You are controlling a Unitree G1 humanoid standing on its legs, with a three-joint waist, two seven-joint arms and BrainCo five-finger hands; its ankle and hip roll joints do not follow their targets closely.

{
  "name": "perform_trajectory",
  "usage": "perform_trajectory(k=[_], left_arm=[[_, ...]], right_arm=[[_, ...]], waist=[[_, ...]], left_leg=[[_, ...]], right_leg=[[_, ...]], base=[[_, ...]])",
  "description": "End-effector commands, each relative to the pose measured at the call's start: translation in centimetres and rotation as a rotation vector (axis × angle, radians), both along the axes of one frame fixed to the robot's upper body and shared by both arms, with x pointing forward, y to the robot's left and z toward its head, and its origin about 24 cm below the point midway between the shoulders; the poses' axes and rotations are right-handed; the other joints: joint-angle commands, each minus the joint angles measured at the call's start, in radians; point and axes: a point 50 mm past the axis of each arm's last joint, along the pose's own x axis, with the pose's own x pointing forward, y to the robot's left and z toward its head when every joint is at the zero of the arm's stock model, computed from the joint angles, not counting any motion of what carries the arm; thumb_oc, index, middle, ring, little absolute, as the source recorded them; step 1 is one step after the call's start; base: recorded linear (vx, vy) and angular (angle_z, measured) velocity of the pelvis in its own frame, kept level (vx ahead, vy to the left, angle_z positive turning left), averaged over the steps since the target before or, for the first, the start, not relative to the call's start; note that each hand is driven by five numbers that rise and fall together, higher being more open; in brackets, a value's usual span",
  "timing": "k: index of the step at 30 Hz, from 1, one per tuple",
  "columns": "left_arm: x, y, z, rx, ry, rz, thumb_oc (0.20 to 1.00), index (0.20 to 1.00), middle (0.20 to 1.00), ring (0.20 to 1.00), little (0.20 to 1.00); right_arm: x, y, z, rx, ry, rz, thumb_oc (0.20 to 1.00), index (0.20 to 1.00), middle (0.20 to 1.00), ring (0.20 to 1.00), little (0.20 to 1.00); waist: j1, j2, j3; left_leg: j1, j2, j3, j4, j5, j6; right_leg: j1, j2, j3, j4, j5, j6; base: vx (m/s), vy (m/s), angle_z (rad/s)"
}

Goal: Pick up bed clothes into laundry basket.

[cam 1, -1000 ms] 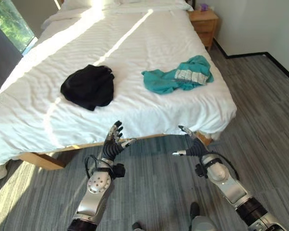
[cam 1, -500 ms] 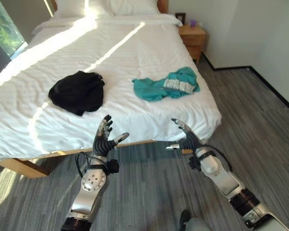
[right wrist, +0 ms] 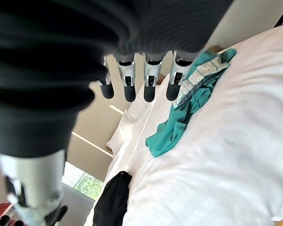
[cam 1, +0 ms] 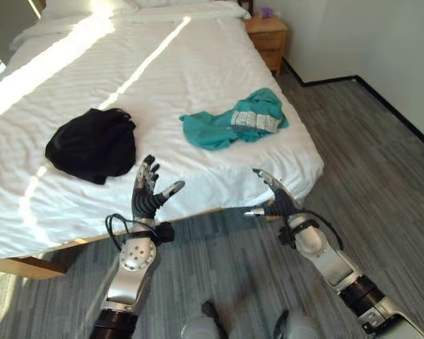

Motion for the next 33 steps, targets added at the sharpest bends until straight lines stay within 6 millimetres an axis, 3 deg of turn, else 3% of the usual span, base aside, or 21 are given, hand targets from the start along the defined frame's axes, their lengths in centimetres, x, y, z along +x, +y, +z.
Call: perform_trajectory(k=[1, 2, 3, 4, 5, 7, 10, 19, 20, 21, 24, 30, 31, 32, 33], left_arm=[[-0.3, 0.0, 3.2, 0.073, -0.159, -0.043, 1.0, 1.0, 1.0, 1.0, 1.0], [-0.4, -0.4, 3.1, 0.058, -0.161, -0.063, 1.0, 1.0, 1.0, 1.0, 1.0], [-0.4, -0.4, 3.1, 0.058, -0.161, -0.063, 1.0, 1.0, 1.0, 1.0, 1.0], [-0.2, -1.0, 2.9, 0.03, -0.155, -0.089, 1.0, 1.0, 1.0, 1.0, 1.0], [-0.4, -0.8, 2.6, 0.045, -0.143, -0.098, 1.0, 1.0, 1.0, 1.0, 1.0], [-0.6, -0.6, 2.6, 0.06, -0.145, -0.086, 1.0, 1.0, 1.0, 1.0, 1.0], [-0.6, -0.7, 2.5, 0.049, -0.143, -0.096, 1.0, 1.0, 1.0, 1.0, 1.0], [-0.9, -0.7, 2.2, 0.052, -0.129, -0.102, 1.0, 1.0, 1.0, 1.0, 1.0], [-1.7, 3.0, -7.2, -0.072, 0.273, 0.096, 1.0, 1.0, 1.0, 1.0, 1.0], [-1.8, 3.0, -7.2, -0.071, 0.276, 0.096, 1.0, 1.0, 1.0, 1.0, 1.0], [-3.3, 4.0, -7.4, -0.13, 0.267, 0.148, 1.0, 1.0, 1.0, 1.0, 1.0], [-3.7, 5.0, -6.7, -0.079, 0.257, 0.166, 1.0, 1.0, 1.0, 1.0, 1.0], [-3.5, 5.2, -6.2, -0.032, 0.253, 0.157, 1.0, 1.0, 1.0, 1.0, 1.0], [-3.5, 5.2, -6.1, -0.031, 0.251, 0.157, 1.0, 1.0, 1.0, 1.0, 1.0], [-3.0, 5.6, -4.8, 0.043, 0.213, 0.15, 1.0, 1.0, 1.0, 1.0, 1.0]], right_arm=[[0.4, 1.8, 3.7, 0.108, -0.157, 0.055, 1.0, 1.0, 1.0, 1.0, 1.0], [0.3, 1.8, 3.7, 0.124, -0.143, 0.061, 1.0, 1.0, 1.0, 1.0, 1.0], [0.3, 1.8, 3.7, 0.125, -0.143, 0.062, 1.0, 1.0, 1.0, 1.0, 1.0], [0.3, 1.7, 3.5, 0.122, -0.136, 0.061, 1.0, 1.0, 1.0, 1.0, 1.0], [0.4, 1.5, 3.6, 0.129, -0.136, 0.049, 1.0, 1.0, 1.0, 1.0, 1.0], [0.3, 2.2, 4.3, 0.152, -0.16, 0.078, 1.0, 1.0, 1.0, 1.0, 1.0], [0.2, 2.4, 3.8, 0.133, -0.142, 0.1, 1.0, 1.0, 1.0, 1.0, 1.0], [-0.3, 2.4, 2.5, 0.119, -0.09, 0.111, 1.0, 1.0, 1.0, 1.0, 1.0], [0.5, -9.1, -4.8, 0.271, 0.275, -0.33, 1.0, 1.0, 1.0, 1.0, 1.0], [0.4, -9.0, -4.9, 0.271, 0.277, -0.33, 1.0, 1.0, 1.0, 1.0, 1.0], [0.0, -9.4, -4.5, 0.259, 0.27, -0.322, 1.0, 1.0, 1.0, 1.0, 1.0], [0.5, -9.4, -2.1, 0.173, 0.16, -0.289, 1.0, 1.0, 1.0, 1.0, 1.0], [1.0, -9.4, -1.1, 0.12, 0.106, -0.295, 1.0, 1.0, 1.0, 1.0, 1.0], [1.0, -9.4, -1.0, 0.121, 0.104, -0.296, 1.0, 1.0, 1.0, 1.0, 1.0], [1.7, -9.1, 0.5, 0.08, 0.029, -0.296, 1.0, 1.0, 1.0, 1.0, 1.0]], waist=[[-0.011, -0.027, -0.032], [-0.024, -0.044, -0.045], [-0.025, -0.043, -0.047], [-0.031, -0.062, -0.063], [-0.026, -0.069, -0.072], [-0.025, -0.064, -0.084], [-0.027, -0.052, -0.101], [-0.028, -0.038, -0.119], [0.026, -0.062, 0.058], [0.027, -0.063, 0.058], [0.029, -0.071, -0.044], [0.048, -0.096, -0.081], [0.064, -0.106, -0.074], [0.064, -0.11, -0.074], [0.08, -0.12, -0.062]], left_leg=[[0.046, 0.04, -0.025, -0.147, 0.022, -0.056], [0.051, 0.021, -0.078, -0.147, -0.003, -0.075], [0.047, 0.023, -0.078, -0.147, 0.003, -0.076], [0.041, -0.015, -0.161, -0.147, -0.022, -0.075], [0.038, -0.032, -0.18, -0.147, -0.025, -0.07], [0.054, -0.044, -0.179, -0.147, -0.025, -0.07], [0.063, -0.045, -0.178, -0.147, -0.031, -0.076], [0.083, -0.027, -0.185, -0.147, -0.033, -0.088], [-0.113, 0.121, -0.083, -0.136, 0.106, -0.197], [-0.11, 0.121, -0.082, -0.137, 0.106, -0.197], [-0.025, 0.078, -0.093, -0.147, 0.053, -0.175], [0.017, 0.039, -0.104, -0.147, 0.015, -0.142], [0.034, 0.031, -0.105, -0.147, -0.005, -0.132], [0.03, 0.028, -0.105, -0.147, 0.0, -0.13], [0.055, 0.02, -0.103, -0.147, -0.023, -0.114]], right_leg=[[0.093, -0.003, 0.016, -0.203, 0.035, 0.006], [0.094, 0.041, 0.102, -0.39, 0.022, 0.01], [0.094, 0.044, 0.1, -0.4, 0.032, 0.007], [0.125, 0.133, 0.243, -0.546, 0.027, 0.001], [0.142, 0.144, 0.256, -0.585, 0.042, 0.001], [0.184, 0.142, 0.227, -0.617, 0.072, 0.011], [0.224, 0.142, 0.184, -0.659, 0.078, 0.012], [0.27, 0.167, 0.132, -0.659, 0.044, -0.008], [0.103, 0.028, -0.062, -0.633, 0.15, 0.063], [0.106, 0.028, -0.062, -0.634, 0.15, 0.063], [0.171, 0.028, -0.048, -0.646, 0.132, 0.064], [0.205, -0.01, -0.067, -0.601, 0.133, 0.076], [0.208, -0.026, -0.08, -0.516, 0.125, 0.081], [0.202, -0.031, -0.079, -0.513, 0.128, 0.08], [0.19, -0.061, -0.088, -0.388, 0.166, 0.103]], base=[[0.42, -0.289, 0.37], [0.31, -0.228, 0.36], [0.38, -0.232, 0.47], [0.23, -0.122, 0.81], [0.32, -0.131, 0.9], [0.2, -0.057, 1.52], [0.13, -0.04, 0.43], [0.11, -0.03, 0.18], [0.02, -0.005, 0.03], [0.1, 0.047, 0.03], [0.3, 0.141, -0.15], [0.16, 0.12, -0.05], [0.08, 0.066, 0.18], [0.21, 0.092, 0.23], [0.1, 0.033, 0.14]])
